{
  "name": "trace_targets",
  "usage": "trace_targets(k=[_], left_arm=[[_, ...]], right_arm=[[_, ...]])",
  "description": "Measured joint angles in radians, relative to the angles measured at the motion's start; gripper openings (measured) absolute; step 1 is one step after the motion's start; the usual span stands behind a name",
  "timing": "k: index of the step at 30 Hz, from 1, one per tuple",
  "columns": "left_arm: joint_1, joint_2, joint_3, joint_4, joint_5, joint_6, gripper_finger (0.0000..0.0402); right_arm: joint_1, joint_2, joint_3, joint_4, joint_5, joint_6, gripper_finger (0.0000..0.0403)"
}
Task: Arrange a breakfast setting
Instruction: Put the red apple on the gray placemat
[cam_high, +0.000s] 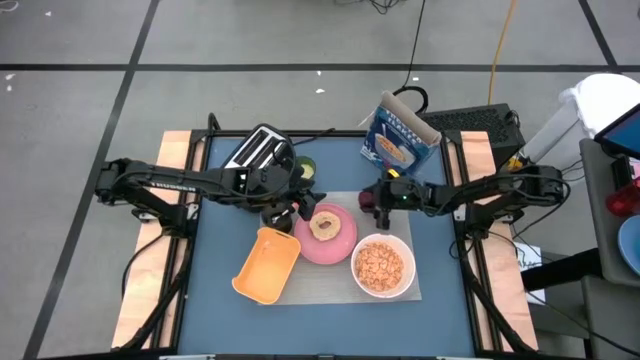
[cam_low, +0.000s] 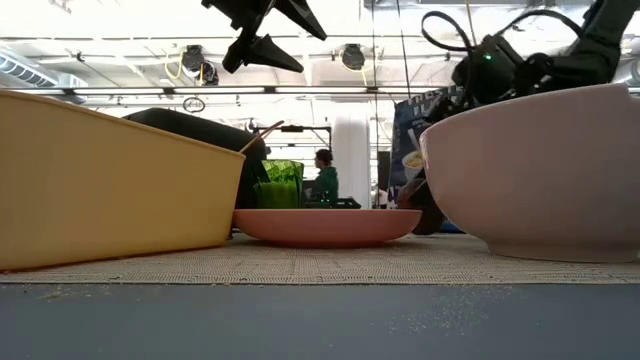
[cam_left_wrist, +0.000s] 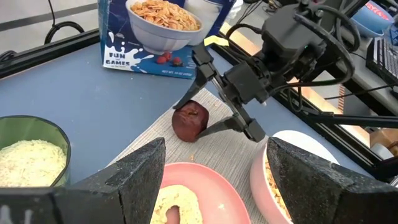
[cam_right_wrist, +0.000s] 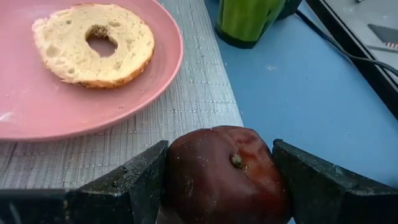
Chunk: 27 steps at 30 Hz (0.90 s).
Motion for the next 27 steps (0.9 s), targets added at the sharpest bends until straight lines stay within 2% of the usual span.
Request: trace_targets(k=[7, 18, 27], left_arm=[[0.000, 0.000, 0.000, 0.000, 0.000, 0.000, 0.0283], [0.000, 0.000, 0.000, 0.000, 0.000, 0.000, 0.0283], [0.000, 0.000, 0.000, 0.000, 0.000, 0.000, 0.0283]], right_arm=[[0.000, -0.002, -0.055, 0.036, 0.001, -0.004, 0.0263], [0.001, 0.001, -0.066, 0.136, -0.002, 0.000, 0.0263], [0.001, 0.001, -0.066, 0.139, -0.002, -0.003, 0.0263]])
